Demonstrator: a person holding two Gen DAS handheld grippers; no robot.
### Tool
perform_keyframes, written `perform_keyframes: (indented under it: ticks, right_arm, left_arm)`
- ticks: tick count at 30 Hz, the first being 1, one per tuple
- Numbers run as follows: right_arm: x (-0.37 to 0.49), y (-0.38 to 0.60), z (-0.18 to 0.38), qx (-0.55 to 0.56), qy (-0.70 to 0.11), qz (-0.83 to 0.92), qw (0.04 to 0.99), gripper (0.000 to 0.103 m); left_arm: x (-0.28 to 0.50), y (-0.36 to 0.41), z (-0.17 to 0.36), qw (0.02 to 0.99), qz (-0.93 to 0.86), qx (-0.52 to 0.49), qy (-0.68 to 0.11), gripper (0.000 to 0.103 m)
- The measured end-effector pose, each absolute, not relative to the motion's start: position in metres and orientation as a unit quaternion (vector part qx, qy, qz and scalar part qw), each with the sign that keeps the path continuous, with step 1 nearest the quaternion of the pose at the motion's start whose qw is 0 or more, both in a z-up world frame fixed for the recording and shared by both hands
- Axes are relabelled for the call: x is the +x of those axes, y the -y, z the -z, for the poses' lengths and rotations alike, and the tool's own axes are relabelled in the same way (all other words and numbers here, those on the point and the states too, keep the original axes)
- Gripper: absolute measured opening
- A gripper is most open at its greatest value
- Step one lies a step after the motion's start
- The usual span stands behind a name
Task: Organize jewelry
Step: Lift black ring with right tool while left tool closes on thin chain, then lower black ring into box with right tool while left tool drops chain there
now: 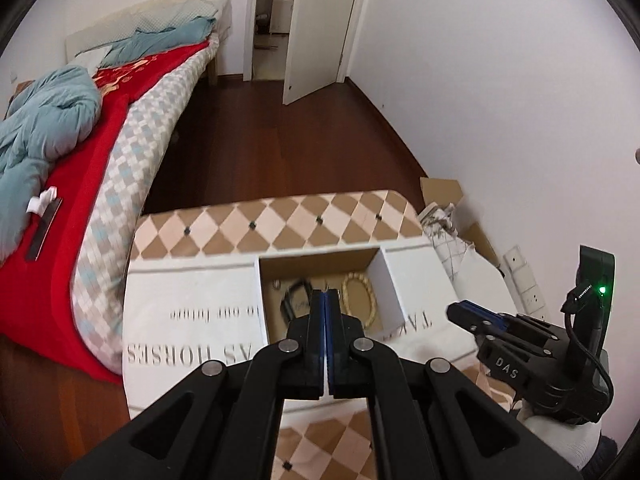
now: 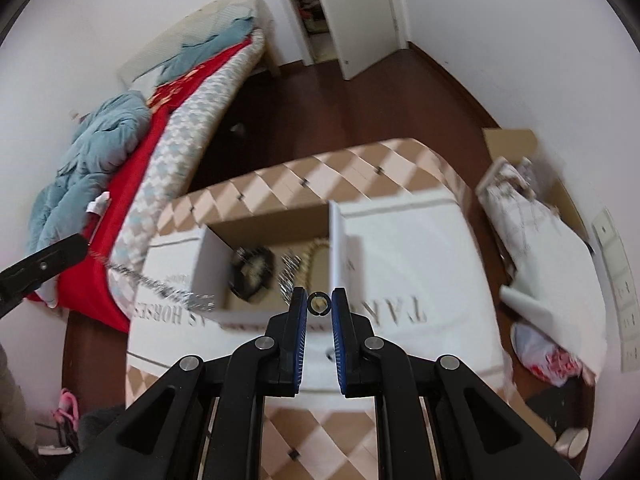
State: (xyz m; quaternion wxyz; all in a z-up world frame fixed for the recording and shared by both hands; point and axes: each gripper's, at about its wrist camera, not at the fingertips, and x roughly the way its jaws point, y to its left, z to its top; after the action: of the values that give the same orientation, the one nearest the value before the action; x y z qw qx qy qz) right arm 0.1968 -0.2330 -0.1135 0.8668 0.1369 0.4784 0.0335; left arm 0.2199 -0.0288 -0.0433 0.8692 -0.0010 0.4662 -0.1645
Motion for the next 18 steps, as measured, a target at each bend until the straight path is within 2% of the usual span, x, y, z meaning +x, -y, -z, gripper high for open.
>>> perform_keyframes:
  ticks: [12,18]
  right_arm:
    - [0.278,0.202,0.146,0.101,-0.535,-0.058,0.836,0.013]
    - [0.297,0.197,0.166,0.099,-0.569,-0.064,0.814,0.013]
  left_arm:
    - [0.278,0.036,0.088,0.835,0.173,0.009,-0.522,0.0]
    - [0.284,0.035,0.135,0.803,0.164,0.035,-0.572,0.001]
